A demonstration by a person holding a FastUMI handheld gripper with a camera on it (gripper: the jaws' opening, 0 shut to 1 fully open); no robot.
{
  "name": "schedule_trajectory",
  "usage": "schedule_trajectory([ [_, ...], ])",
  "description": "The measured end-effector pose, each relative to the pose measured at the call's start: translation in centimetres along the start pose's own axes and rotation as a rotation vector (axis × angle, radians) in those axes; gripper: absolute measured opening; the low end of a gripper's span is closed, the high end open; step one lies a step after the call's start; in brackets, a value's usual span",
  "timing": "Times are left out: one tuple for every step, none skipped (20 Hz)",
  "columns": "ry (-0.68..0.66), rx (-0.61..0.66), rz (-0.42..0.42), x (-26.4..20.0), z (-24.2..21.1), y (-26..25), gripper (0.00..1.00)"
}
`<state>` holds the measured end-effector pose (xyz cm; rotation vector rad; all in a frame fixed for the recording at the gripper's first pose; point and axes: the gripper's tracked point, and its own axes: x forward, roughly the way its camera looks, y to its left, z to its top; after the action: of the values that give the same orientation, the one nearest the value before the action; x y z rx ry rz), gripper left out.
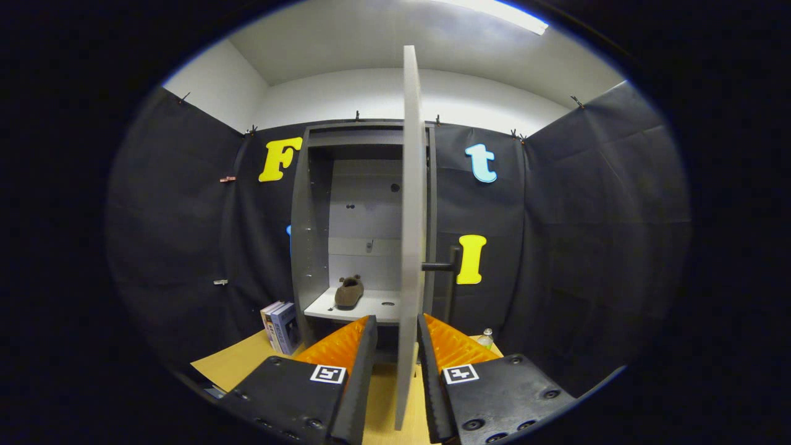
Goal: Open the shoe cabinet door, grab the shoes and put them into the shoe cabinet, then close the shoe cabinet door.
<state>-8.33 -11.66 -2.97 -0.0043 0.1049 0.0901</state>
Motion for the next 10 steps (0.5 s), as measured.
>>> schedule_trajectory([
  [0.004, 0.010, 0.014, -0.3, -0.2, 0.6, 0.58],
  [0.009, 0.011, 0.030, -0.3, -0.5, 1.4, 0.65],
  [0.014, 0.009, 0.042, -0.3, -0.6, 1.9, 0.73],
  [0.015, 0.015, 0.063, -0.4, -0.8, 2.5, 0.72],
  [0.009, 0.025, 0.093, -0.4, -0.6, 3.6, 0.78],
  [0.006, 0.033, 0.116, -0.5, -0.6, 4.6, 0.83],
  [0.004, 0.036, 0.127, -0.1, -0.8, 5.1, 0.90],
  [0.010, 0.037, 0.139, 0.2, -1.1, 5.7, 0.97],
  [0.015, 0.037, 0.156, 0.4, -1.6, 6.7, 0.99],
  [0.032, 0.031, 0.163, 0.7, -2.4, 7.6, 0.99],
])
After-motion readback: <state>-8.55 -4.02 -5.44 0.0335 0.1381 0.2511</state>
